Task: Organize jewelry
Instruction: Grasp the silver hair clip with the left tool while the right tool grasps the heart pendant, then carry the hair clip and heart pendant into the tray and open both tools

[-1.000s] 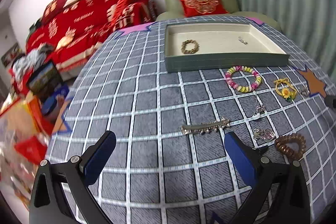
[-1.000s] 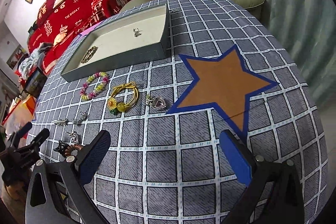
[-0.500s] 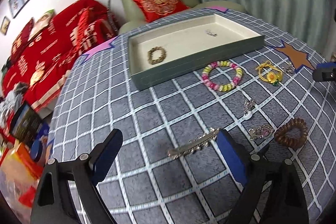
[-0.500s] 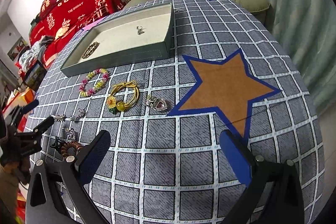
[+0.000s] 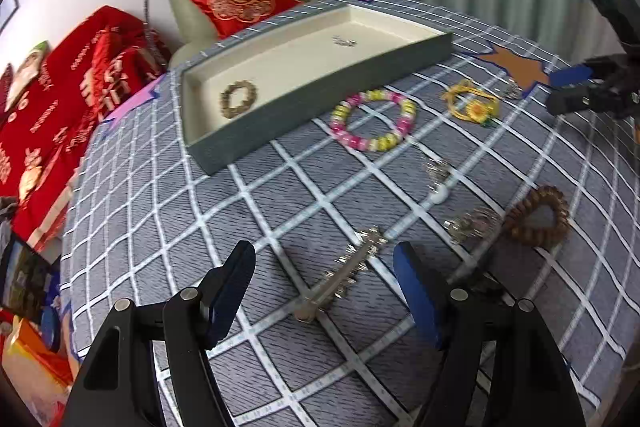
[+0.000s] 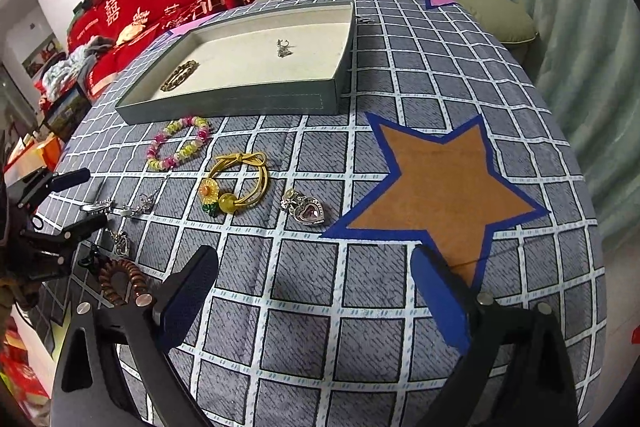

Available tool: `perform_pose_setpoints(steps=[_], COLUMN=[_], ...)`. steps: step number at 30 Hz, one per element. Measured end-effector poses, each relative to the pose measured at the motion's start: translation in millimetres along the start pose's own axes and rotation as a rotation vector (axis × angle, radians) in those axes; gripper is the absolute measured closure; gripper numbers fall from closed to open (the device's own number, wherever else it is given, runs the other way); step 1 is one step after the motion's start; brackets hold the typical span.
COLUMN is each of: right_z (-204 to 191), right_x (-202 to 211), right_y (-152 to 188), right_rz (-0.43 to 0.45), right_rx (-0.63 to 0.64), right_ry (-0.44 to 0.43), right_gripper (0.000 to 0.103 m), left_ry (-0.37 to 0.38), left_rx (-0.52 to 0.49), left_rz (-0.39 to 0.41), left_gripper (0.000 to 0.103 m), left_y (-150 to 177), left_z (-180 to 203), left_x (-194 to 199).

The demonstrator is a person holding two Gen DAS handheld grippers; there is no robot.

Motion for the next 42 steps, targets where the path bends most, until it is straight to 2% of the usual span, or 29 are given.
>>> perform_pose_setpoints(steps=[4,6,13,15,16,18,19,22,23,24,27,34,42], right_z=[-2.9,-4.0,-5.9,-9.0,-10.6,-12.9,-14.9,-19.6,-19.9,-20.2,-18.7,-11.8,-11.4], right_x=[-3.0,-6.7,-20.9,-23.5,-25.1,-26.3,-26.6,-25.0,-24.1,-23.4,-20.7,3.1,25.3], right_y=[-2.5,-3.9,-10.7,-14.2,-15.4,-15.5,-15.1,-13.7,-13.4,-13.1,-11.5,-7.0,-11.2], right_rz=[0.000,-0.006,-0.016,-0.011,-0.009,-0.007,-0.007,-0.004,-0.003,-0.002,0.007,0.072,0.117], right_rx=[0.018,0.027,0.062,0.082,0.099,0.126,0.141,0.161,0.159,0.155,0.124,0.007,-0.042], right_ry=[-0.006,-0.006,0.008,0.015,0.027,0.051,0.062,0.068,0.067,0.065,0.049,-0.069,-0.129], right_gripper=[0.006,0.010,0.029,0.037,0.038,0.046,0.048,0.068,0.079,0.084,0.084,0.084,0.084], left_ry=[0.021,0.044,0.084,0.101,0.106,0.101,0.107,0.097,0.091,0.086,0.067,0.022,-0.013], left_rx=[-0.028,-0.021,0.063,0.088,0.099,0.117,0.124,0.149,0.155,0.165,0.201,0.324,0.414], left_rz=[-0.005,-0.007,-0.013,-0.013,-0.015,-0.013,-0.010,-0.006,-0.005,-0.004,-0.002,0.023,0.077], left_gripper=[0.023,0.033,0.043,0.055,0.058,0.062,0.070,0.077,0.077,0.077,0.077,0.077,0.077], left_y=[-1.0,-2.5,0.5,1.4,1.6,2.3,2.7,4.4,4.7,5.4,7.3,10.1,1.7], left_z=[7.5,10.8,9.7,11.4,12.1,13.0,14.2,16.1,16.2,16.1,14.4,3.7,-6.2], left_x=[1.0,0.3,0.0,0.8,1.2,1.8,2.4,4.4,5.0,5.7,7.9,20.3,39.9])
Point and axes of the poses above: each gripper's, at about its wrist camera, not at the fingertips, and x roughly against the way its jaws point, z to its right, y to its underside, the point moved 9 cm from there along -x, roughly the way its jaws point, and after that the axes turned 1 degree about z, right-handed, at the moved point
